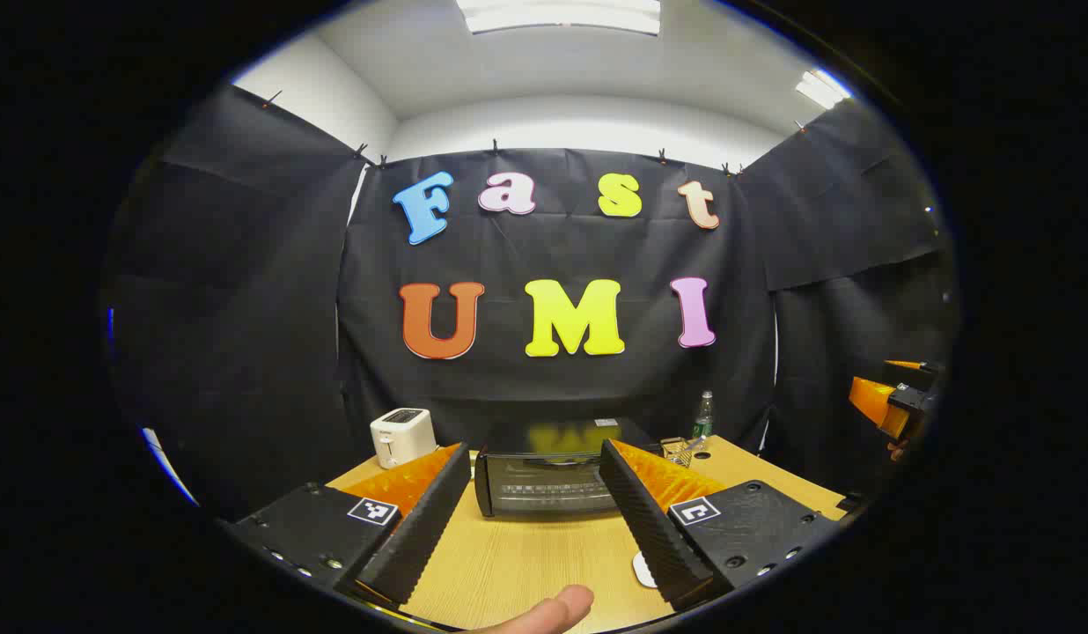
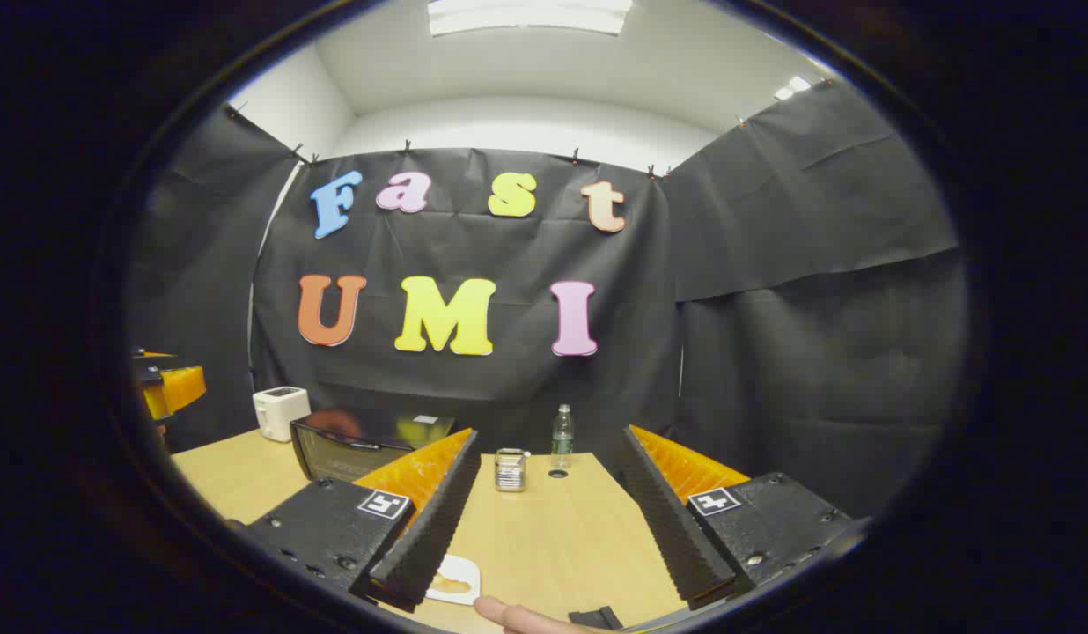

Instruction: Open the electric oven with the left hand, put the food in, and close the electric oven.

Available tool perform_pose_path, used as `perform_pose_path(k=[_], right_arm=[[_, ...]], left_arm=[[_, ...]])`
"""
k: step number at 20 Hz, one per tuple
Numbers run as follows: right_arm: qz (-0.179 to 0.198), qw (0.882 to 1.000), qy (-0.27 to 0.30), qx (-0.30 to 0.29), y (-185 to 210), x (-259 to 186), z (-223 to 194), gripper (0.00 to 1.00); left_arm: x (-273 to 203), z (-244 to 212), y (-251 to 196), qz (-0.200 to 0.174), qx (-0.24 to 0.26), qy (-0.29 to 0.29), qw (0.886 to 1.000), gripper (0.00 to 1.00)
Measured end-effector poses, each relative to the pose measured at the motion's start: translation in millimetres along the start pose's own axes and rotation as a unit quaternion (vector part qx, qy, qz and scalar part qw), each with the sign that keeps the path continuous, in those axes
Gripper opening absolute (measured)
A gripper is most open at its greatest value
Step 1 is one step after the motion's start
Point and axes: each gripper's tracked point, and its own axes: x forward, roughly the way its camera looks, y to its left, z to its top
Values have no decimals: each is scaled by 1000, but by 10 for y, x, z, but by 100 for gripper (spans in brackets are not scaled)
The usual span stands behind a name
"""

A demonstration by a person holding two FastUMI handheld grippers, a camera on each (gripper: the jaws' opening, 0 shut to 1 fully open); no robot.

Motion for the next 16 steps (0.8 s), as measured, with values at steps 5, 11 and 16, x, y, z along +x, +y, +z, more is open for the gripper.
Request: perform_pose_path(k=[5,11,16], right_arm=[[3,1000,-3,-7,81,9,12,96],[16,1000,-5,-2,146,5,-73,96],[18,1000,-7,5,104,43,-169,96]], left_arm=[[55,-58,72,-3,-3,6,1000,96],[263,-142,91,-6,-1,20,1000,96],[708,-199,-118,-41,-7,32,999,96]])
